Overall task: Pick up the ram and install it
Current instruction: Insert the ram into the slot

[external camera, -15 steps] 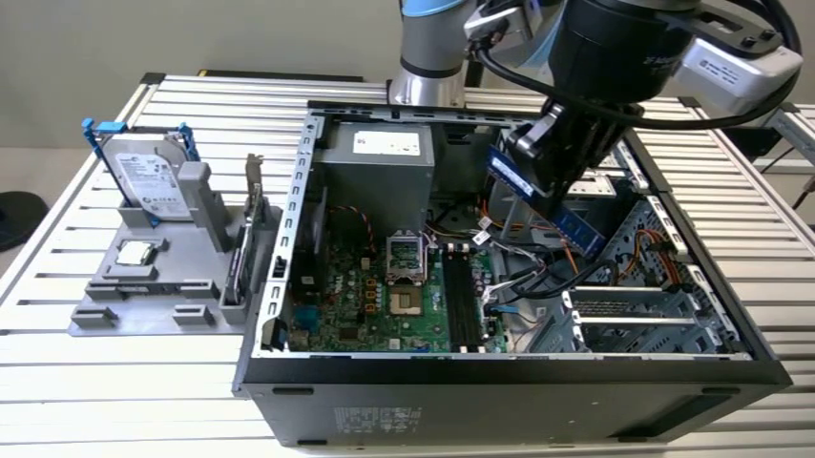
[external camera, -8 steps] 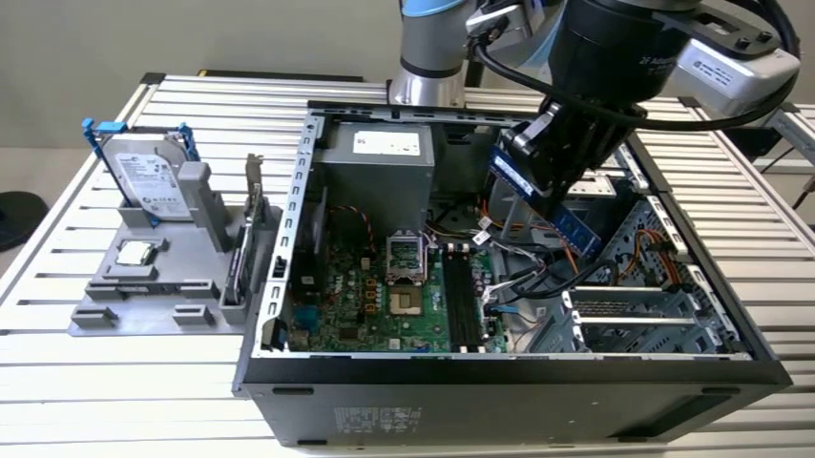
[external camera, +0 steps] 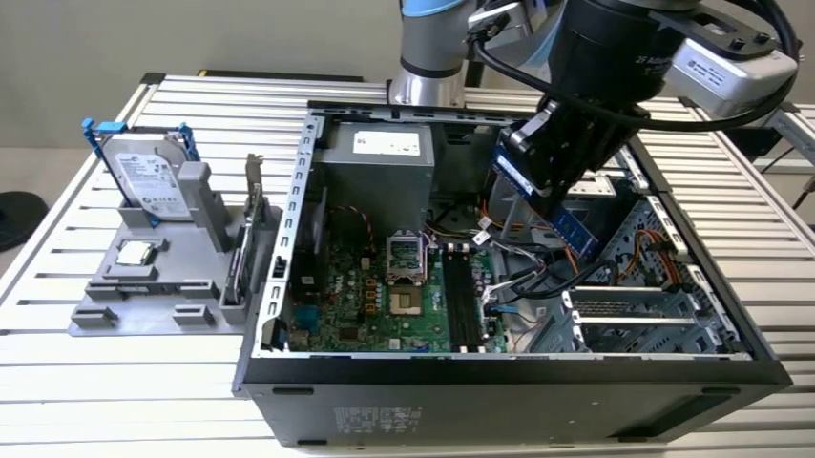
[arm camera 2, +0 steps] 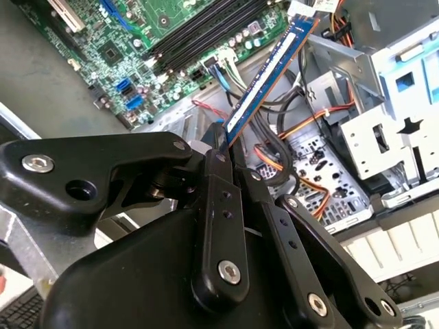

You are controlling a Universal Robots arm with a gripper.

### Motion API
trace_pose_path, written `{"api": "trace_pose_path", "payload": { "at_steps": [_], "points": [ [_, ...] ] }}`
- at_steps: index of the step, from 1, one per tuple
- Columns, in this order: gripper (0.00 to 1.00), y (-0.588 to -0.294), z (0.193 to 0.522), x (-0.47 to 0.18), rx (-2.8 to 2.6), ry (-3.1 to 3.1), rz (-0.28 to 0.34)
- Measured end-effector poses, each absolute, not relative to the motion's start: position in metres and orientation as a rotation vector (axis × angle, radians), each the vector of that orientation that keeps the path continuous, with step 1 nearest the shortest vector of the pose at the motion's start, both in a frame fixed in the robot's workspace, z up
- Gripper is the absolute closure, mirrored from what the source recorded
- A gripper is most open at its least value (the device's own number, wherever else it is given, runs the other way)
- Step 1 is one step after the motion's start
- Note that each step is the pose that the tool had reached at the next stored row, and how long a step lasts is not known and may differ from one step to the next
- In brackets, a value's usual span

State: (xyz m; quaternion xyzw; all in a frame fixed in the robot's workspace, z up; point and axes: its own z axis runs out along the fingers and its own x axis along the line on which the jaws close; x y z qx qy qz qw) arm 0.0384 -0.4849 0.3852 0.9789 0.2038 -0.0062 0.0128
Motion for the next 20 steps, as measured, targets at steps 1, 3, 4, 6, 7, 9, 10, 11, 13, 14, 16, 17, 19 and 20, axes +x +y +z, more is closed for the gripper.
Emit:
{"api": "trace_pose_path", "payload": {
  "at_steps": [1,3,4,6,7,9,10,11,13,14,16,17,19,20],
  "points": [
    [1.00,-0.4849,0.3852,0.0384,3.053,0.623,-0.020],
    [1.00,-0.4849,0.3852,0.0384,3.058,0.600,-0.020],
    [1.00,-0.4849,0.3851,0.0384,3.060,0.589,-0.020],
    [1.00,-0.4848,0.3851,0.0384,3.065,0.566,-0.020],
    [1.00,-0.4849,0.3851,0.0384,3.066,0.556,-0.020],
    [1.00,-0.4848,0.3851,0.0384,3.070,0.537,-0.021],
    [1.00,-0.4848,0.3851,0.0384,3.072,0.527,-0.021],
    [1.00,-0.4848,0.3851,0.0384,3.073,0.519,-0.021],
    [1.00,-0.4849,0.3851,0.0384,3.076,0.502,-0.021],
    [1.00,-0.4849,0.3851,0.0384,3.077,0.496,-0.021],
    [1.00,-0.4849,0.3851,0.0384,3.079,0.486,-0.021],
    [1.00,-0.4849,0.3851,0.0384,3.080,0.480,-0.021],
    [1.00,-0.4849,0.3851,0.0384,3.082,0.465,-0.021],
    [1.00,-0.4849,0.3851,0.0384,3.083,0.456,-0.022]
  ]
}}
